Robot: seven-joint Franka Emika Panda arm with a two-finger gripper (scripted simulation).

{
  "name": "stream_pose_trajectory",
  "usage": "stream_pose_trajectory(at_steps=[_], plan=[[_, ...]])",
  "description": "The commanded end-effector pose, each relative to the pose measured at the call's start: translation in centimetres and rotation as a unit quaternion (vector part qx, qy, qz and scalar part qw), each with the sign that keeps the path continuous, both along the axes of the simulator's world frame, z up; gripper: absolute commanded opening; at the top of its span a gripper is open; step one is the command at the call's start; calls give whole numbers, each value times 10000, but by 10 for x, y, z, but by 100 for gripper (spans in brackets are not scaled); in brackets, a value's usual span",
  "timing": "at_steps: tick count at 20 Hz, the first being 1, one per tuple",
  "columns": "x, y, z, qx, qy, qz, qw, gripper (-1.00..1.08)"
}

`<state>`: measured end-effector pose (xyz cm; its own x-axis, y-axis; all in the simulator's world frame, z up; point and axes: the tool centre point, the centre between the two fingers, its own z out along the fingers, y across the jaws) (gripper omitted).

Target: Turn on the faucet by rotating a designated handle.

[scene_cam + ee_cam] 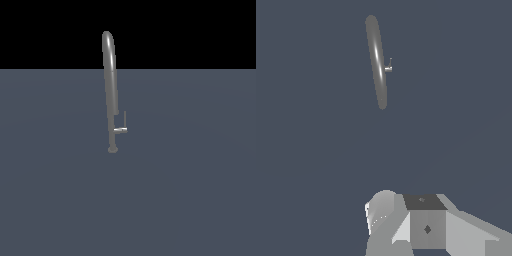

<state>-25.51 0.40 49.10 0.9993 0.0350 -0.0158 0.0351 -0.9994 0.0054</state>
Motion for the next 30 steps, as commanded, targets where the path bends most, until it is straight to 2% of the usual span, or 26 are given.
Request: stream_pose_trajectory(at_steps=[1,10,18,24,30], plan=[[0,0,0,0,0,0,10000,-100],[11,2,-3,113,145,-126,9998,-100],[38,5,-11,412,527,-456,9967,-100],[69,7,-23,754,962,-833,9890,-100],[101,7,-39,1120,1426,-1233,9757,-100]])
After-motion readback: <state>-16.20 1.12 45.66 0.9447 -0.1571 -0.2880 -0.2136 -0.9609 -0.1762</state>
